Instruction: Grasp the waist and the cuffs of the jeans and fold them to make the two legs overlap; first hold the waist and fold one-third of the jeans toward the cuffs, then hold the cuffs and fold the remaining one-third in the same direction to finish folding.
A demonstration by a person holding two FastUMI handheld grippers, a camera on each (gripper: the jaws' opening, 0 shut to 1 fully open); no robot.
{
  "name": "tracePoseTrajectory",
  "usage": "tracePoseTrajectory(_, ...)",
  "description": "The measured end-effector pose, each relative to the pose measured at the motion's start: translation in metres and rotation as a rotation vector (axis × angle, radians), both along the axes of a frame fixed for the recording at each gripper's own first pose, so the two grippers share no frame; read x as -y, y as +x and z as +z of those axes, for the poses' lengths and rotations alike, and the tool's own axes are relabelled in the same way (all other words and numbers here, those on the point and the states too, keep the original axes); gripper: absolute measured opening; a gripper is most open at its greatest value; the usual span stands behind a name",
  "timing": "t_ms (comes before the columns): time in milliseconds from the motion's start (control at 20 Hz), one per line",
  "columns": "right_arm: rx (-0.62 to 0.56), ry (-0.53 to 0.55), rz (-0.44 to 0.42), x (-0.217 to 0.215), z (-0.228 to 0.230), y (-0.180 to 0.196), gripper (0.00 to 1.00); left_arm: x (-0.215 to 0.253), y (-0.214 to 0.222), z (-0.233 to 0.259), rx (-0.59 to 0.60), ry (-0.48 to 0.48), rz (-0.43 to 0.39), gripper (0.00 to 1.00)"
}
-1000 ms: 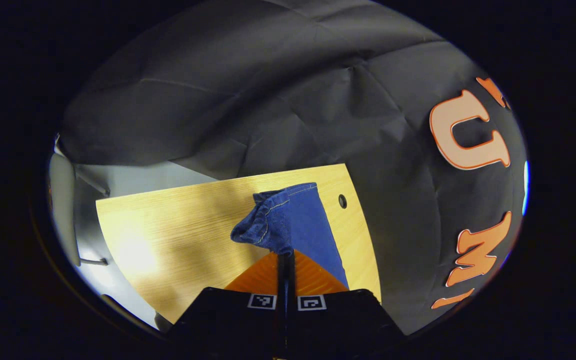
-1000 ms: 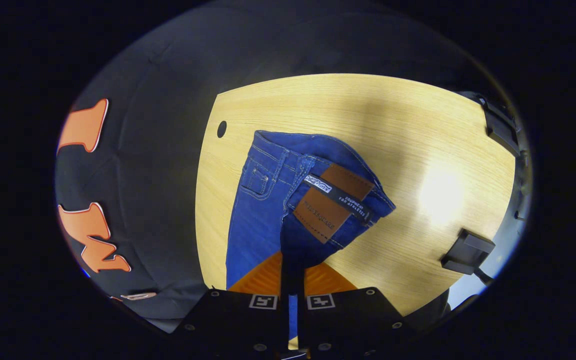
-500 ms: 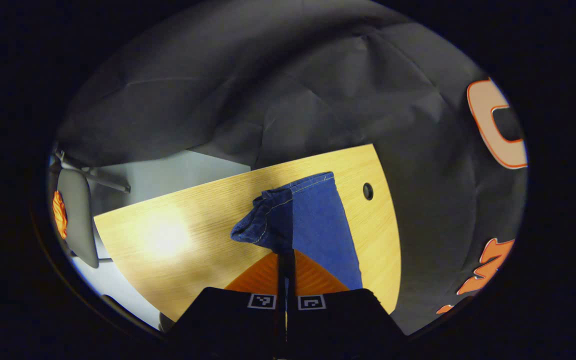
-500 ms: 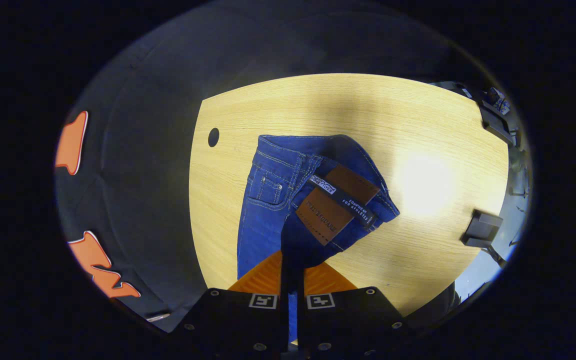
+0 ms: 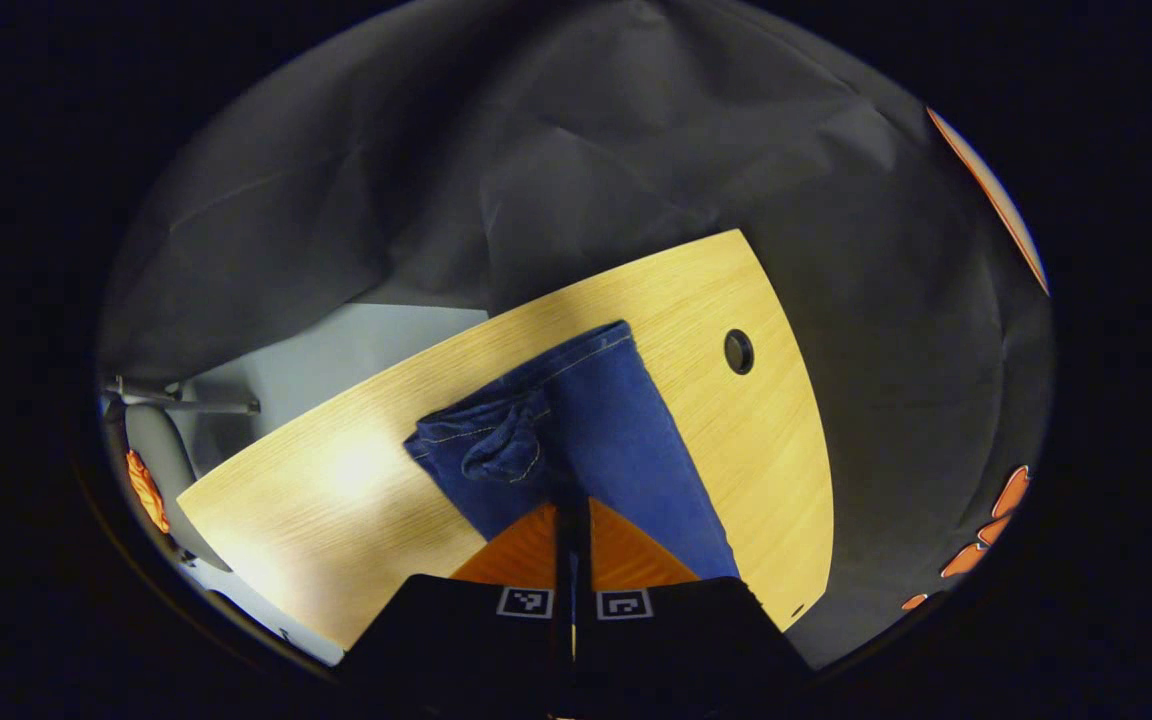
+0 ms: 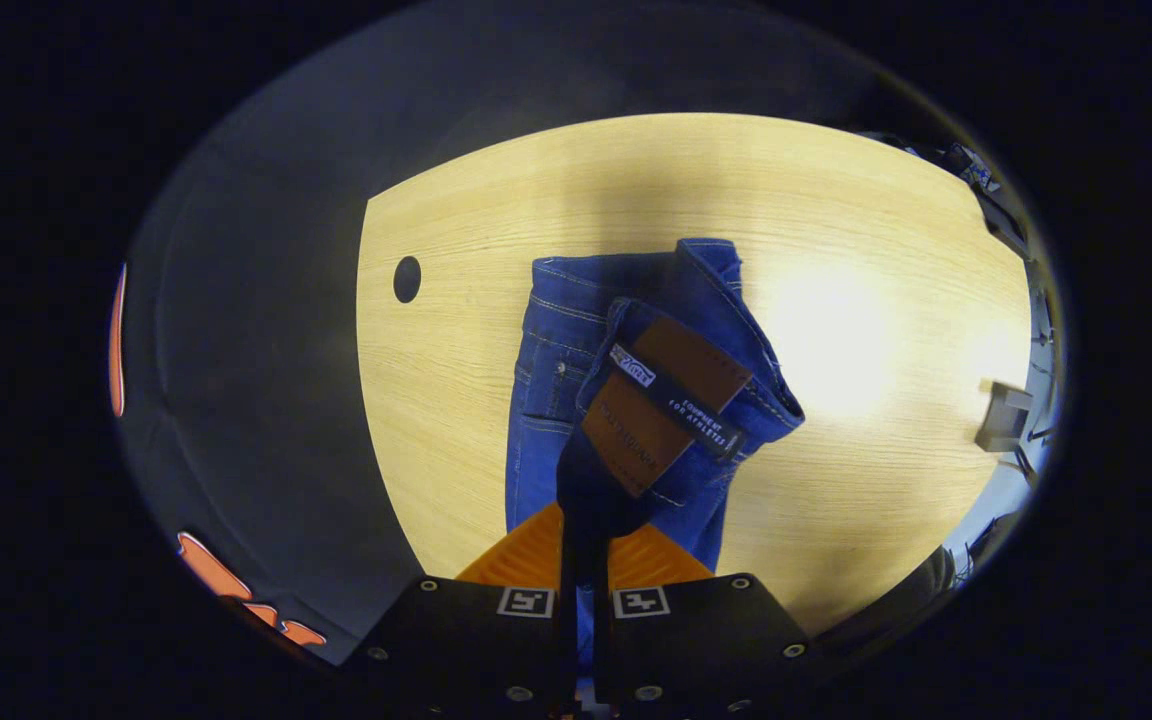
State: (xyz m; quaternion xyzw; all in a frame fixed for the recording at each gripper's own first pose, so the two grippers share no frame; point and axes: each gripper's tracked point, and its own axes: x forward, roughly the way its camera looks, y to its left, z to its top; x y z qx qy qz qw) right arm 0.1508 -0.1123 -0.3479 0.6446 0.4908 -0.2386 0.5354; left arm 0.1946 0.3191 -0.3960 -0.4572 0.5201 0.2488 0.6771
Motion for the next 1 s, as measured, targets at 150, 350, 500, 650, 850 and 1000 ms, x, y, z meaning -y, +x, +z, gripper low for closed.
tracePoseTrajectory(150, -0.014, 0.048, -0.003, -0.004, -0.011, 0.015, 0.07, -0.004, 0.022, -0.013, -0.012, 0.013, 0.002, 0.01)
tracePoseTrajectory(350, -0.048, 0.12, -0.055, -0.007, -0.023, 0.033, 0.07, -0.025, 0.045, -0.016, 0.02, 0.11, -0.017, 0.06)
tracePoseTrajectory(500, -0.02, 0.084, -0.016, -0.004, -0.023, 0.037, 0.08, -0.046, 0.06, 0.006, 0.085, 0.229, -0.057, 0.13)
tracePoseTrajectory(650, 0.128, 0.042, 0.0, 0.0, 0.003, 0.059, 0.3, -0.027, 0.079, 0.027, 0.211, 0.22, -0.111, 0.17)
tracePoseTrajectory(850, 0.202, -0.075, 0.059, 0.014, 0.022, 0.052, 0.68, -0.003, 0.093, 0.072, 0.377, 0.345, -0.21, 0.62)
tracePoseTrajectory(1000, 0.23, -0.162, 0.116, 0.024, 0.025, 0.036, 0.8, 0.019, 0.099, 0.114, 0.485, 0.415, -0.278, 0.82)
